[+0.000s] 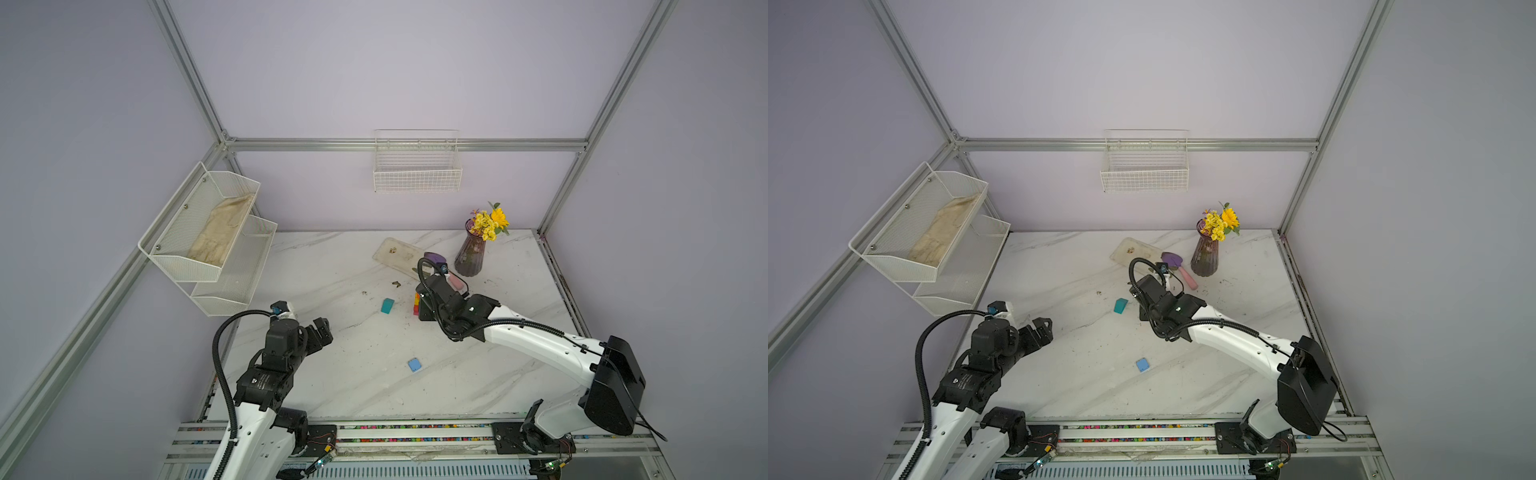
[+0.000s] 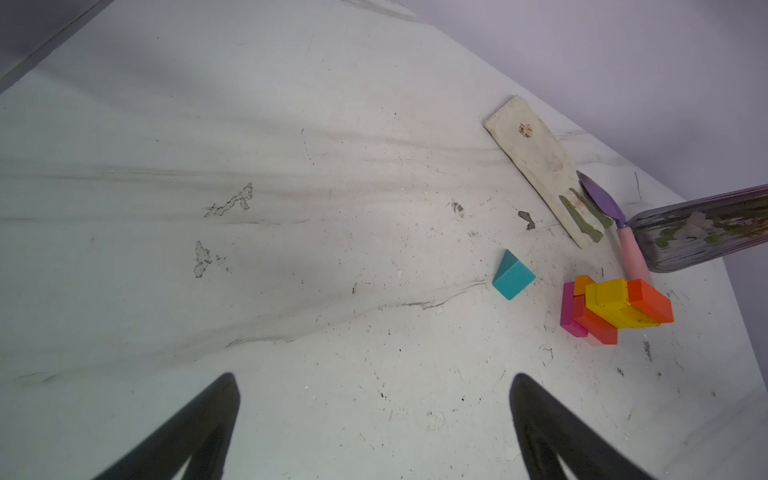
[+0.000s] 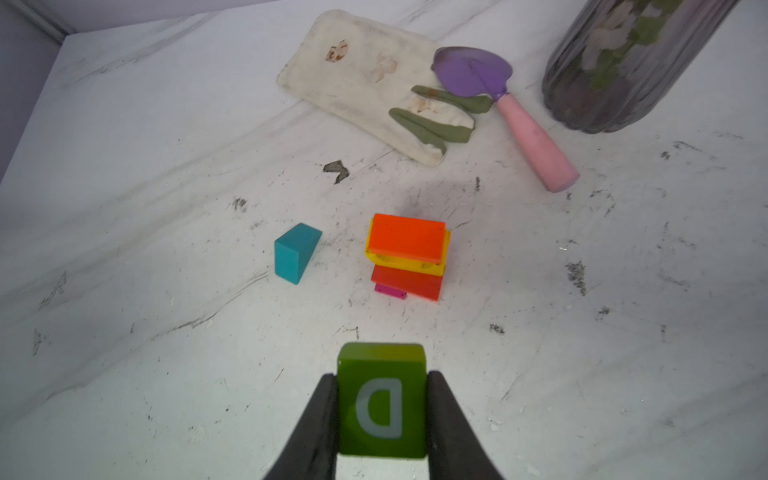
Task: Build the wood block tower
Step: 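Lift the green cube and carry it toward the stack with the right gripper, then lower the green cube onto the top red block and open the right gripper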
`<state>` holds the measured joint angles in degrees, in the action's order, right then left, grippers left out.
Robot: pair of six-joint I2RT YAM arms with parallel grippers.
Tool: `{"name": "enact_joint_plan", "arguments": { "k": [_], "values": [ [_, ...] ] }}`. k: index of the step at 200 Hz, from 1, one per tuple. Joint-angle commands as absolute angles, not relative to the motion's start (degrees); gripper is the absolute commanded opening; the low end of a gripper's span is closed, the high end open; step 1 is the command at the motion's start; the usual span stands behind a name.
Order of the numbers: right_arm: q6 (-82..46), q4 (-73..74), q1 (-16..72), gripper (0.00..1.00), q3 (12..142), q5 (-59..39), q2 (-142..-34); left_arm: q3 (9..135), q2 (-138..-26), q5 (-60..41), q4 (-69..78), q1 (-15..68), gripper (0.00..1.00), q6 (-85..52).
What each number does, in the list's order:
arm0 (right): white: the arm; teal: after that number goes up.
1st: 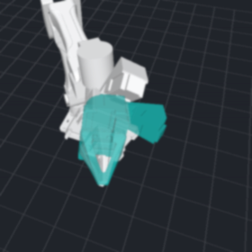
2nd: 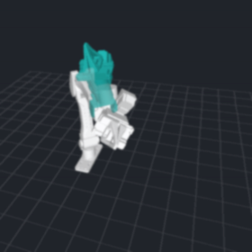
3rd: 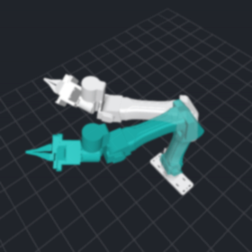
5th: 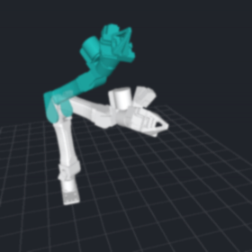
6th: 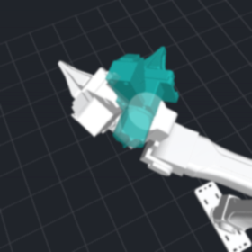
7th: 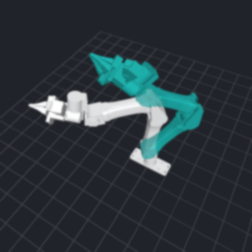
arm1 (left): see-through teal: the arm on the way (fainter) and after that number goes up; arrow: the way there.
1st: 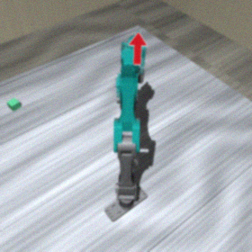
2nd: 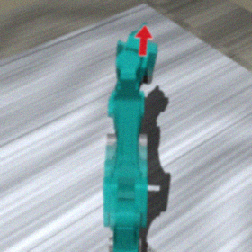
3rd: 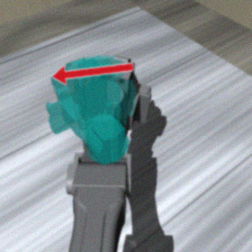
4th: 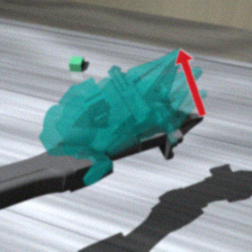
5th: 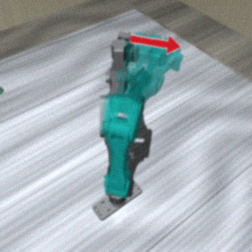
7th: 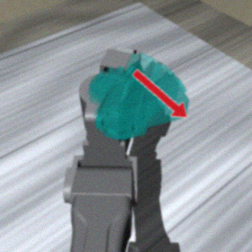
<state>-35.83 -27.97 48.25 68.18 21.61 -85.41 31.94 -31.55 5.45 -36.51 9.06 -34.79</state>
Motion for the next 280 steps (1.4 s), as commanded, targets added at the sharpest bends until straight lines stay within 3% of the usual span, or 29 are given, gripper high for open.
{"name": "enact_joint_plan", "arguments": {
  "k": [1, 48, 144, 280],
  "values": [
    [-34.09, -31.07, 43.74, 0.08, 70.00, 20.53, -85.23, 29.70, -29.77, 3.96, -34.01, 8.96, 1.00, -33.18],
    [-32.58, -32.15, 38.40, 0.08, 74.17, 18.34, -88.81, 29.72, -30.35, 4.24, -34.04, 9.01, 1.00, -33.31],
    [-32.91, -34.52, 37.79, 0.09, 84.24, 14.59, -103.10, 29.70, -29.97, 4.71, -34.36, 8.96, 1.00, -33.55],
    [-33.20, -33.47, 37.79, 0.20, 83.35, 14.15, -104.51, 29.75, -30.19, 5.18, -34.45, 8.96, 1.00, -33.75]
  ]
}}
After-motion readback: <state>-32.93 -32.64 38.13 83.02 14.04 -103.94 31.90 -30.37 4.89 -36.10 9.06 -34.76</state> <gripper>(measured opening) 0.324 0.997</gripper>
